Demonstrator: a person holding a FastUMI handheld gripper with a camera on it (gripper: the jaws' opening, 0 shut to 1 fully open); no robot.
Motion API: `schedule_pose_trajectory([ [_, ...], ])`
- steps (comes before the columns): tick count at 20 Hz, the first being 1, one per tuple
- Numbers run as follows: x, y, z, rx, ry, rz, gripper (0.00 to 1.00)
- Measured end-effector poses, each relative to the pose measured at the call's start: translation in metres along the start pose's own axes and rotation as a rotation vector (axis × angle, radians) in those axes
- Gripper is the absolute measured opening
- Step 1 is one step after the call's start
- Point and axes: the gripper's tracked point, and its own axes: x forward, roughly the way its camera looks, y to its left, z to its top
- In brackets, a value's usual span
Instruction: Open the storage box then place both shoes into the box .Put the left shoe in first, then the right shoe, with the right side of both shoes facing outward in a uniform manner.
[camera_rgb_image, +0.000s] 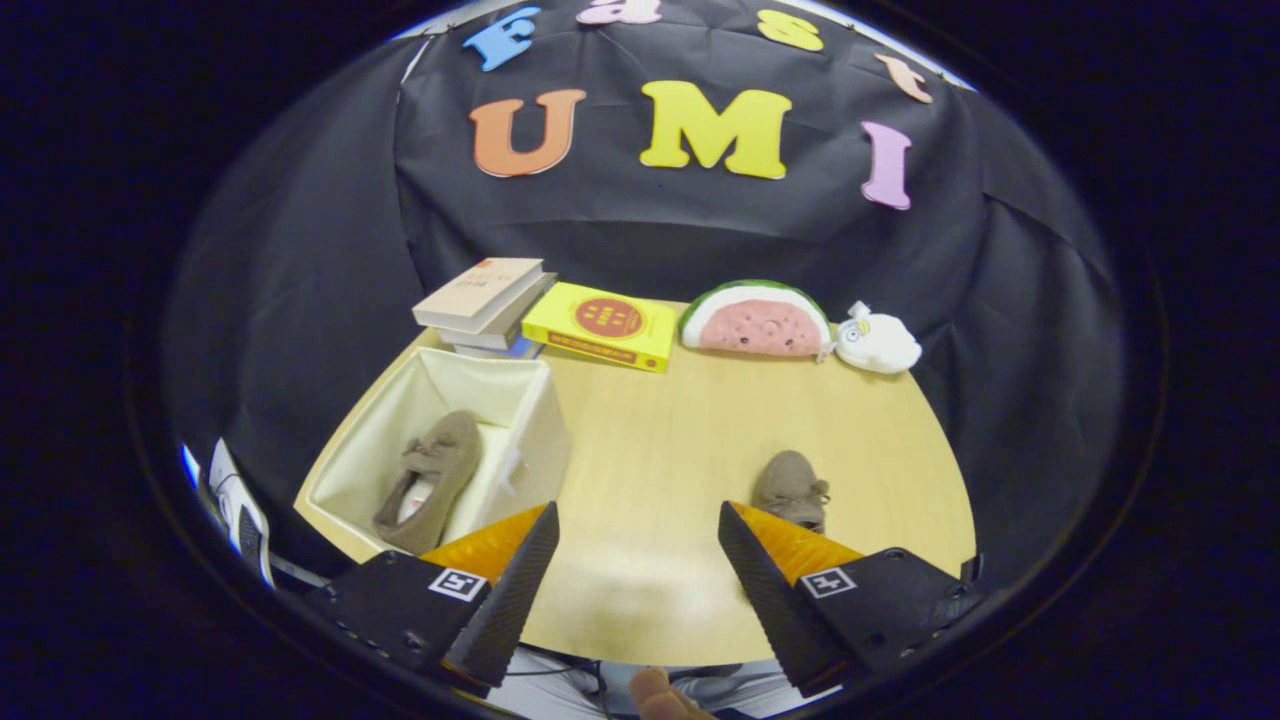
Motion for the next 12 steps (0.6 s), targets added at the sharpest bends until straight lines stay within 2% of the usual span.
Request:
schedule_pose_trajectory([
  [4, 0.021, -0.076, -0.024, 0.023, 0.027, -0.108, 0.98],
  [8, 0.052, -0.118, -0.051, 0.056, 0.090, -0.138, 0.98],
  [12, 0.089, -0.158, -0.070, 0.053, 0.141, -0.219, 0.95],
])
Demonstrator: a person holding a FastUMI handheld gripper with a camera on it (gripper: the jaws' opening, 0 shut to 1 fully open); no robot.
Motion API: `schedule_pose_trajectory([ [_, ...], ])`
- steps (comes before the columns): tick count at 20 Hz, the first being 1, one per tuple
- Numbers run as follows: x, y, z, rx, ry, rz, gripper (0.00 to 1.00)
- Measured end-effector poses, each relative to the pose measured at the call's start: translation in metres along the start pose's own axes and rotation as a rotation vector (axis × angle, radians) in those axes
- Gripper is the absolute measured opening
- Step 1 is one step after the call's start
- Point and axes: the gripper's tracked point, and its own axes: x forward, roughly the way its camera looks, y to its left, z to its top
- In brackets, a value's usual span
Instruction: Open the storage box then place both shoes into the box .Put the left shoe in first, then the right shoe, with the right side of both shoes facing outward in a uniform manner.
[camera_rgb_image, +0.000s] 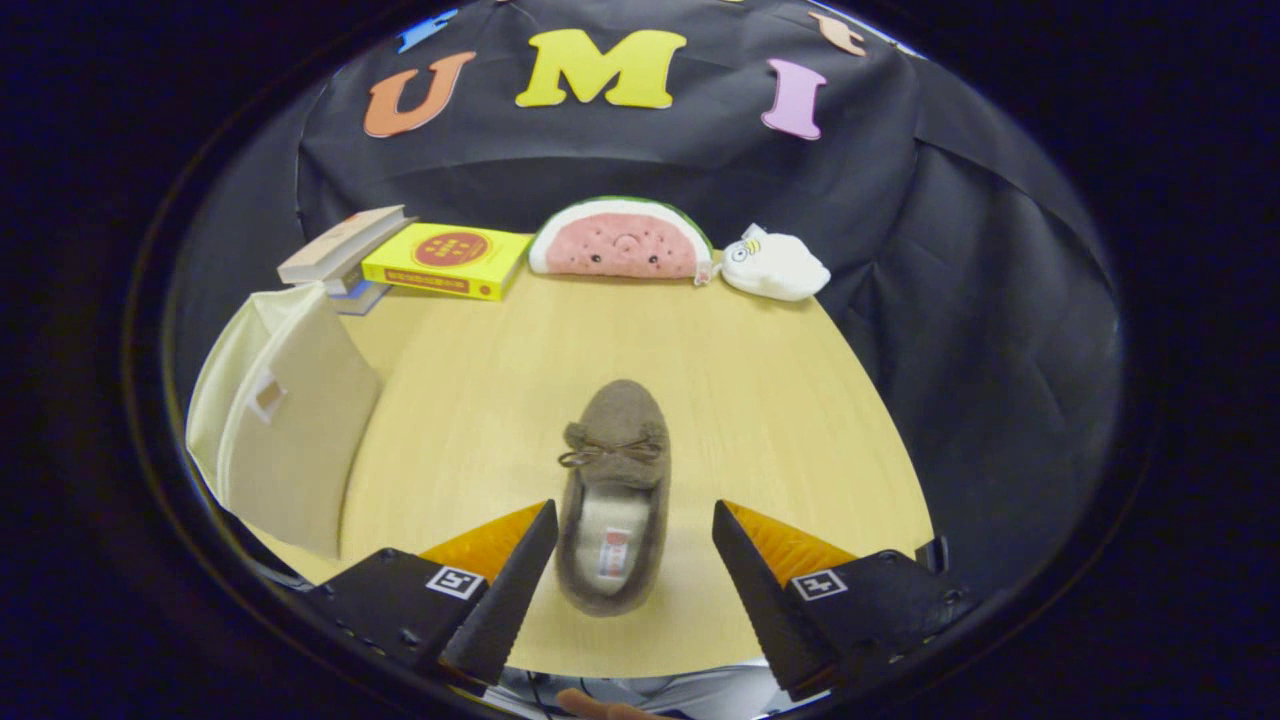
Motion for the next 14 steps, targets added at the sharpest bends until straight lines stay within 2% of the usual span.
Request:
schedule_pose_trajectory([
  [4, 0.040, -0.016, -0.015, 0.052, 0.083, -0.018, 0.89],
  [6, 0.054, -0.018, -0.016, 0.072, 0.098, -0.012, 0.82],
  [12, 0.073, -0.007, -0.029, 0.108, 0.184, 0.096, 0.48],
  [14, 0.073, -0.001, -0.031, 0.147, 0.216, 0.138, 0.29],
])
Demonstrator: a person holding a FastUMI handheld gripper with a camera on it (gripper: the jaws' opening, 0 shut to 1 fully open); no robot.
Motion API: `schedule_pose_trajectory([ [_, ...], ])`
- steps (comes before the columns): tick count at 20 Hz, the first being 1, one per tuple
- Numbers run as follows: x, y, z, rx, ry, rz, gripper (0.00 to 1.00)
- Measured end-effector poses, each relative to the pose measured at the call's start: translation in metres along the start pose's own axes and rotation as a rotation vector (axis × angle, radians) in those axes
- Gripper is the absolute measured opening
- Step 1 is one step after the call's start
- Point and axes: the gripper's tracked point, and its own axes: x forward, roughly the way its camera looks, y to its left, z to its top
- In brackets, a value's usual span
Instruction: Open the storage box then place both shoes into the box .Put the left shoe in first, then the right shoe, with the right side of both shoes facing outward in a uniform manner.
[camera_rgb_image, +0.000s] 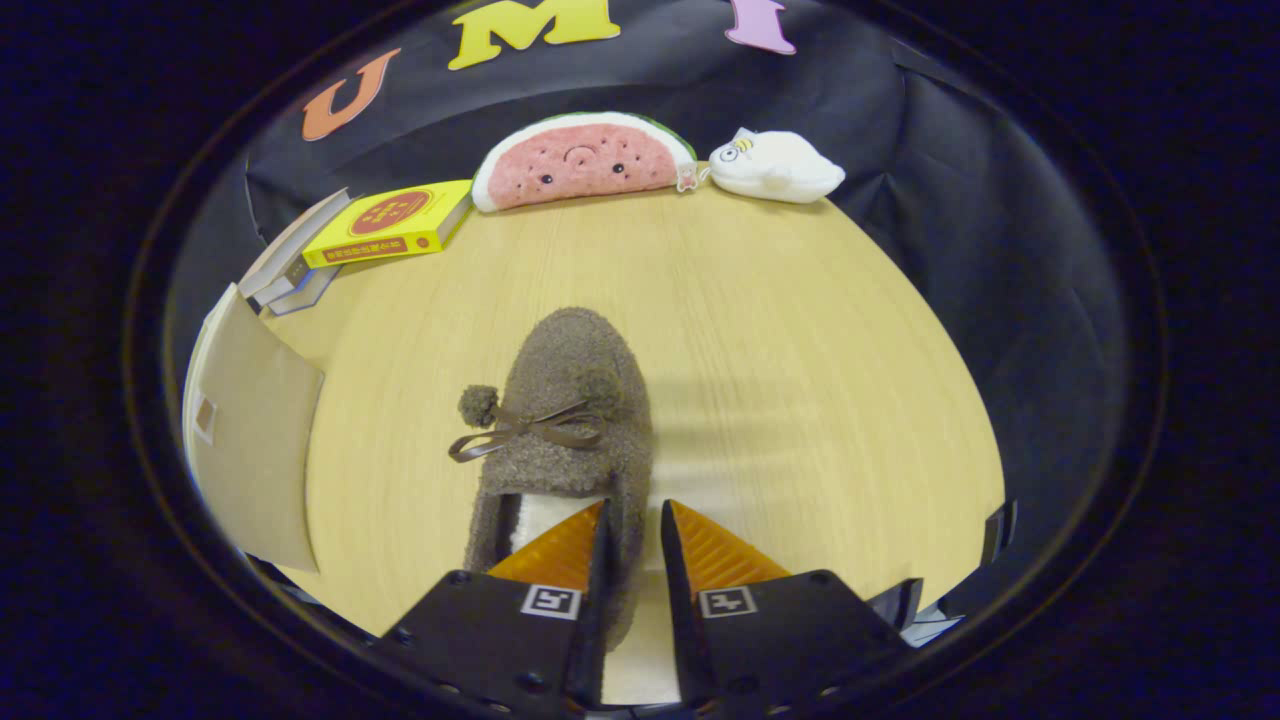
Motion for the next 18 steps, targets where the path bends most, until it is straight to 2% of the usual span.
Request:
schedule_pose_trajectory([
  [1, 0.001, -0.001, 0.003, 0.015, -0.007, 0.008, 0.13],
  [4, -0.003, -0.003, 0.003, 0.066, 0.003, 0.024, 0.12],
  [5, -0.005, -0.001, 0.003, 0.083, 0.007, 0.039, 0.01],
  [9, -0.029, 0.002, 0.006, 0.135, 0.006, 0.071, 0.01],
  [12, -0.063, 0.012, 0.018, 0.147, -0.032, 0.090, 0.01],
  [18, -0.140, 0.060, 0.044, 0.151, -0.133, 0.144, 0.00],
])
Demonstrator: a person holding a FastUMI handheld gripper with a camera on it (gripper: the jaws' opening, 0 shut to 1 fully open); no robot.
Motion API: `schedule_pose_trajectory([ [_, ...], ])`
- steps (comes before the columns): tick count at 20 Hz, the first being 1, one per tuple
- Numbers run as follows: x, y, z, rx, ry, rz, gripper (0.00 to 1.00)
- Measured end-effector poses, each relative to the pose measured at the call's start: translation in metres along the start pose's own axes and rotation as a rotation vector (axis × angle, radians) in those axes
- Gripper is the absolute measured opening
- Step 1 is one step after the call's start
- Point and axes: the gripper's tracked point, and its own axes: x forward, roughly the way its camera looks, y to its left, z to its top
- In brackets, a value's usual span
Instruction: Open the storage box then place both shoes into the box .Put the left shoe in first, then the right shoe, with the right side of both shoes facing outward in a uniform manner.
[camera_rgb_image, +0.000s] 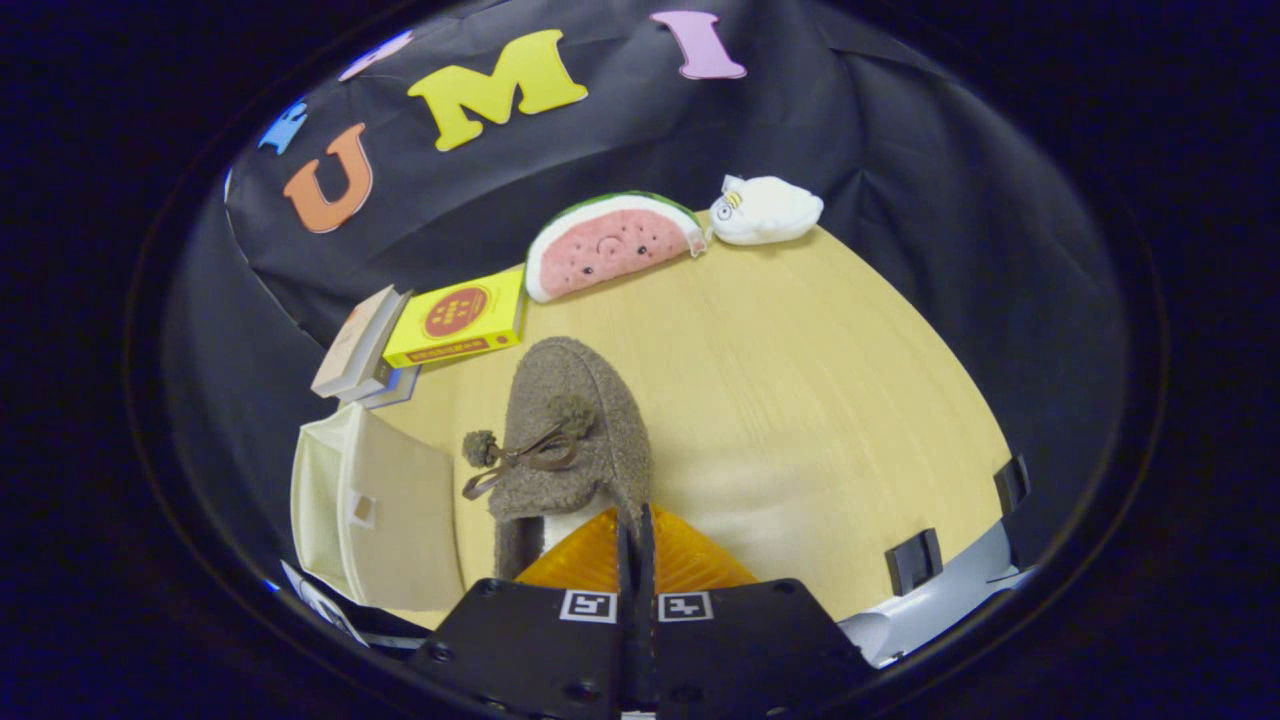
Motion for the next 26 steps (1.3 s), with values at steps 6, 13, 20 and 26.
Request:
schedule_pose_trajectory([
  [6, -0.040, 0.076, 0.004, -0.034, -0.085, 0.041, 0.00],
  [13, -0.045, 0.185, -0.028, -0.046, -0.081, 0.139, 0.00],
  [20, -0.018, 0.270, -0.063, -0.074, -0.122, 0.167, 0.00],
  [26, 0.021, 0.293, -0.098, -0.109, -0.117, 0.129, 0.00],
])
